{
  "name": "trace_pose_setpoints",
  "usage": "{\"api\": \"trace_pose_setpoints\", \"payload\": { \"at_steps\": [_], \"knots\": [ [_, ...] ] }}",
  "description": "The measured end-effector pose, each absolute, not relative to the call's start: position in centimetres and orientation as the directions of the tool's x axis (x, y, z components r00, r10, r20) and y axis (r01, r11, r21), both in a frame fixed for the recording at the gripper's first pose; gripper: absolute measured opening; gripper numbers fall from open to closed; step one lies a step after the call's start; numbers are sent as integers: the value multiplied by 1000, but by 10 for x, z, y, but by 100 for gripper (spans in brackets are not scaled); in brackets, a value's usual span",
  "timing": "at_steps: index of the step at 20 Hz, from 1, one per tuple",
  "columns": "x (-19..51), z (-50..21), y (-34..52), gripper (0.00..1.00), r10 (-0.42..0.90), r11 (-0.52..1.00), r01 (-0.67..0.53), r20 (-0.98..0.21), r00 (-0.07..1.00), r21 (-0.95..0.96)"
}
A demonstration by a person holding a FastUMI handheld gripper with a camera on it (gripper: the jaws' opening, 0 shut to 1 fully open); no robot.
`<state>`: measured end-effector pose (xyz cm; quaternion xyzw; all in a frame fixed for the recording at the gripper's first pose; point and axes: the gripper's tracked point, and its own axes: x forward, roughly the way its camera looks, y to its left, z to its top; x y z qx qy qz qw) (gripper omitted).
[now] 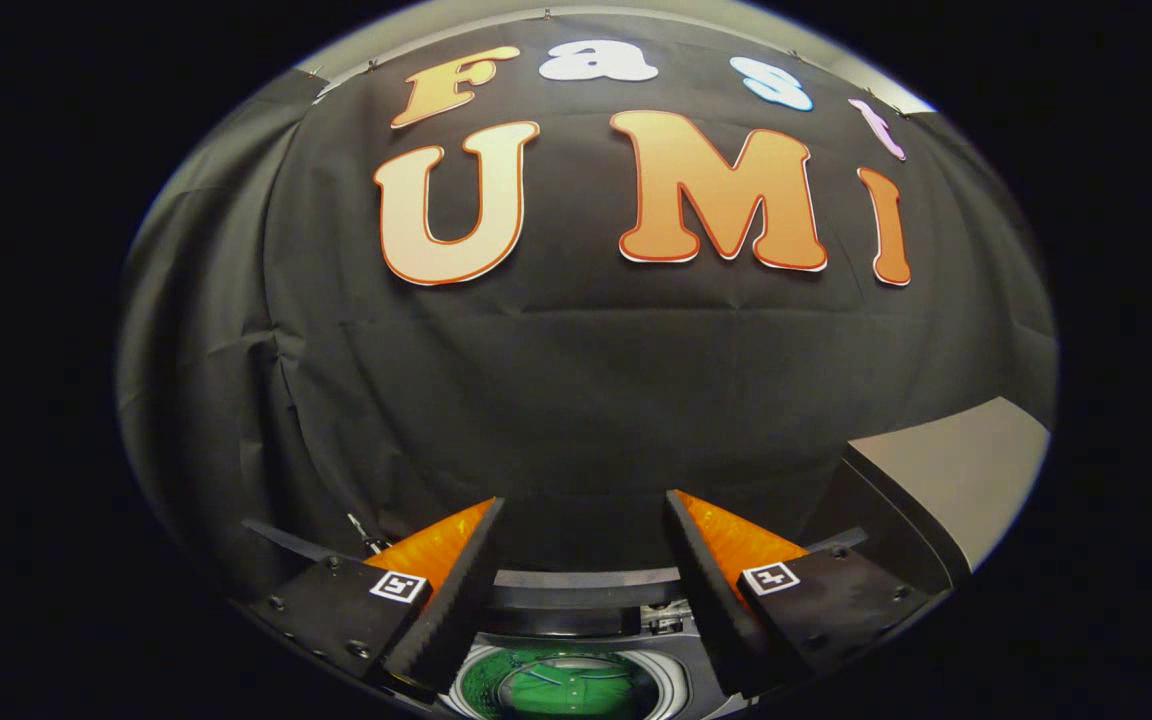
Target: Put the clothes into the washing machine and then close the washing machine lid.
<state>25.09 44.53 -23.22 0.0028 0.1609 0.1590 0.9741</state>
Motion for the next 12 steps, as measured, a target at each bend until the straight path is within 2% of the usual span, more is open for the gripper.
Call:
{"api": "trace_pose_setpoints", "payload": {
  "at_steps": [12],
  "knots": [
    [207,-248,431,99,322,946,-321,-306,896,55]
  ]
}}
